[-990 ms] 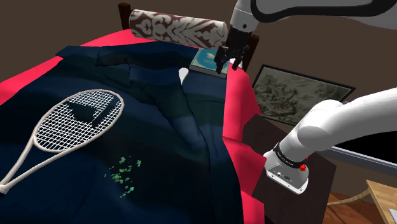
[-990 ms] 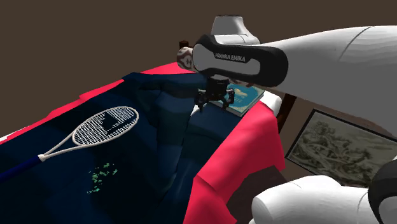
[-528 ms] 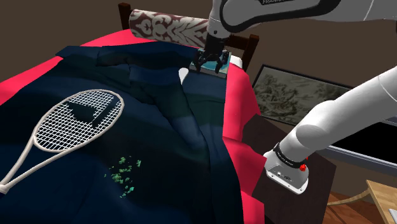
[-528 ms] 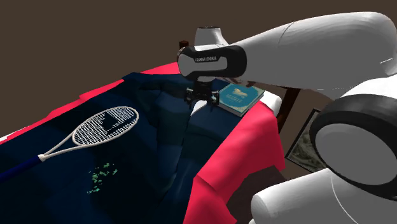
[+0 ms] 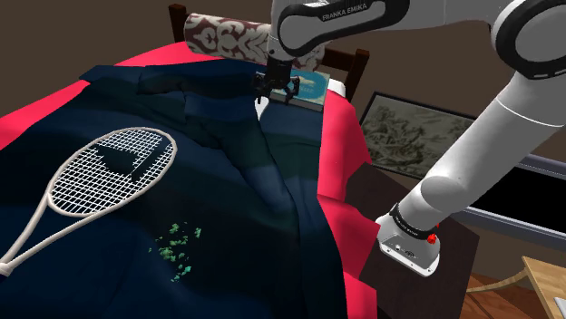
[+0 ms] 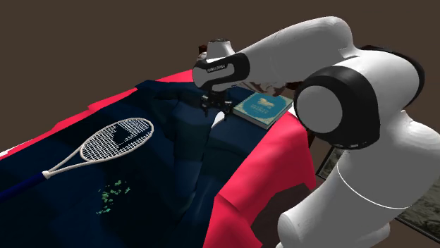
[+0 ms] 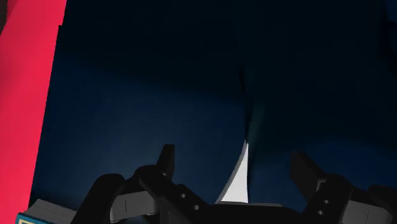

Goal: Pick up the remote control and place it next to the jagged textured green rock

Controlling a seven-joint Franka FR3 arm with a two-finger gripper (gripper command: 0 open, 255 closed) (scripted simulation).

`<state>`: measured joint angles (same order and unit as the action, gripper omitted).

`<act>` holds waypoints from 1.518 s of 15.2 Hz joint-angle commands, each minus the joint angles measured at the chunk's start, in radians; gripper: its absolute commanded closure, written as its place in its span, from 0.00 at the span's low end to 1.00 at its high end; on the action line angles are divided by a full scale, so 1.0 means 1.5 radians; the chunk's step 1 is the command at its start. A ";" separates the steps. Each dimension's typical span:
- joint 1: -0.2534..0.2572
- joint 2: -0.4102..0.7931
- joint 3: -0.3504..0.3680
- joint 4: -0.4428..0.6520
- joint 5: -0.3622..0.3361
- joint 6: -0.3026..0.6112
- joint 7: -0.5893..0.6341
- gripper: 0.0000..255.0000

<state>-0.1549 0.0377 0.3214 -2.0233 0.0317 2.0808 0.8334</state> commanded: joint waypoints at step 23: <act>0.026 0.273 -0.048 0.199 -0.095 0.059 0.216 0.00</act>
<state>-0.1164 0.4475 0.2492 -1.7244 -0.1111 2.1686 1.1572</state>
